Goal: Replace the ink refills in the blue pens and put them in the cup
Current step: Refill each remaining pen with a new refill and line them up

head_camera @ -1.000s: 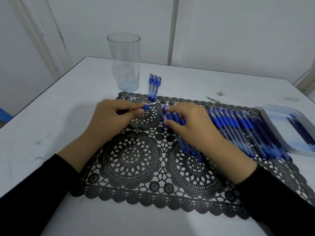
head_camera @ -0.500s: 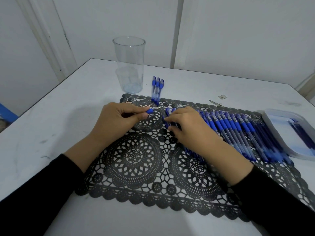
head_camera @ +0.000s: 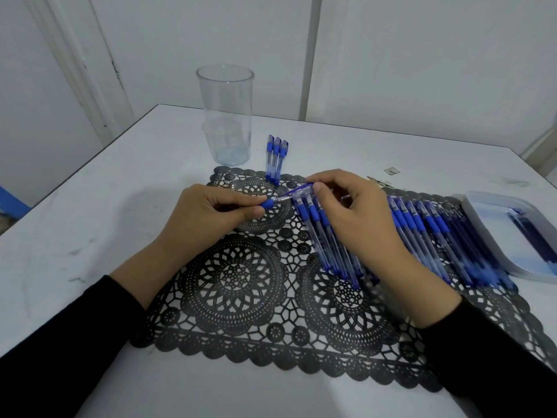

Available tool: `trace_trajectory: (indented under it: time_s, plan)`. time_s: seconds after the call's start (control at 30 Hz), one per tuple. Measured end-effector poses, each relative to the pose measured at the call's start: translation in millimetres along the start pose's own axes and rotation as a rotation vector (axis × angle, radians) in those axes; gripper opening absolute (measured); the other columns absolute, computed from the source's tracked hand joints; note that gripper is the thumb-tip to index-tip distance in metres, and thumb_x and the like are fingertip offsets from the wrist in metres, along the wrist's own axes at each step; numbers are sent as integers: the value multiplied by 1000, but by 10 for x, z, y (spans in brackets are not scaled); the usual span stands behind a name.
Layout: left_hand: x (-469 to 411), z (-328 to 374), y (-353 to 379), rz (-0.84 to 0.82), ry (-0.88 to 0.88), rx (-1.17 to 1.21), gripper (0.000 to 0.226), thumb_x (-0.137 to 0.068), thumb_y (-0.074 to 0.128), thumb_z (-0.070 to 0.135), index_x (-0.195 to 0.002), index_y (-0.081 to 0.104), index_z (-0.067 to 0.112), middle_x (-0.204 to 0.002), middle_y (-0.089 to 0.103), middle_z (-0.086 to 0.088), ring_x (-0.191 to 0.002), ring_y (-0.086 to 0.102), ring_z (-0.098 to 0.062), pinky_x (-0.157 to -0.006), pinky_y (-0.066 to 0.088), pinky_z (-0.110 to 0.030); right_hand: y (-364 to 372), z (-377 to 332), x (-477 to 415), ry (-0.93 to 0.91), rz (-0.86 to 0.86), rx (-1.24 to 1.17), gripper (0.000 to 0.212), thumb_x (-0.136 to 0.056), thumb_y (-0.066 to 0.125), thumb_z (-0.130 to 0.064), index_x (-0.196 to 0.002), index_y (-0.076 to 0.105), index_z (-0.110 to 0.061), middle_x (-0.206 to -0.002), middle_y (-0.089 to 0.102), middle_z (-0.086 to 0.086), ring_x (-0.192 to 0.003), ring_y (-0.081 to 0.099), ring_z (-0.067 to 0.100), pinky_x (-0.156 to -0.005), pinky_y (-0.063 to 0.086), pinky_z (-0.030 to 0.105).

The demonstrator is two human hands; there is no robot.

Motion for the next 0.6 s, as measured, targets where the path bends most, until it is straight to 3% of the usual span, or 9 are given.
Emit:
trace_trajectory:
  time_s: [0.07,0.23,0.3,0.43,0.6]
  plan:
    - [7,9,5,2,-5,7,22,-74,83,18,-91,78,32,-84,76,16,-86,72,-4,-80,53,-12,24,-11,10,12,-28,-9,16,-97,59,-21,-102,73,-23,-64,56,-17,-57,48,-2,-54,35,8]
    - [32,49,30,7,-7,24,24,-69,82,29,-92,79,30,-82,77,11,-85,72,-23,-85,58,-39,98,30,40,55,-35,-71,16,-97,59,-22,-101,75,-22,-64,57,-12,-55,46,0,-53,33,10]
    - [32,47,30,7,0,24,24,-68,82,29,-92,79,30,-81,77,12,-84,73,-21,-84,58,-37,85,53,34,98,18,-86,16,-97,58,-22,-101,74,-21,-64,56,-9,-54,45,1,-52,33,10]
    - [22,40,21,9,7,31,25,-67,82,30,-92,79,29,-81,76,12,-82,73,-14,-77,57,-18,12,33,7,139,104,-154,16,-98,57,-23,-100,73,-21,-77,67,5,-58,46,5,-56,42,21]
    - [25,40,31,5,15,21,23,-69,81,30,-92,78,30,-83,76,13,-83,73,-16,-83,58,-31,16,24,28,157,79,-192,17,-98,57,-22,-97,74,-18,-60,55,-13,-51,42,1,-52,37,14]
Point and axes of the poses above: each hand's wrist, its own x-axis away from the middle knuckle, its own y-axis out of the palm, z = x × y, the point moved 1 cm from there along -x, towards the middle knuckle
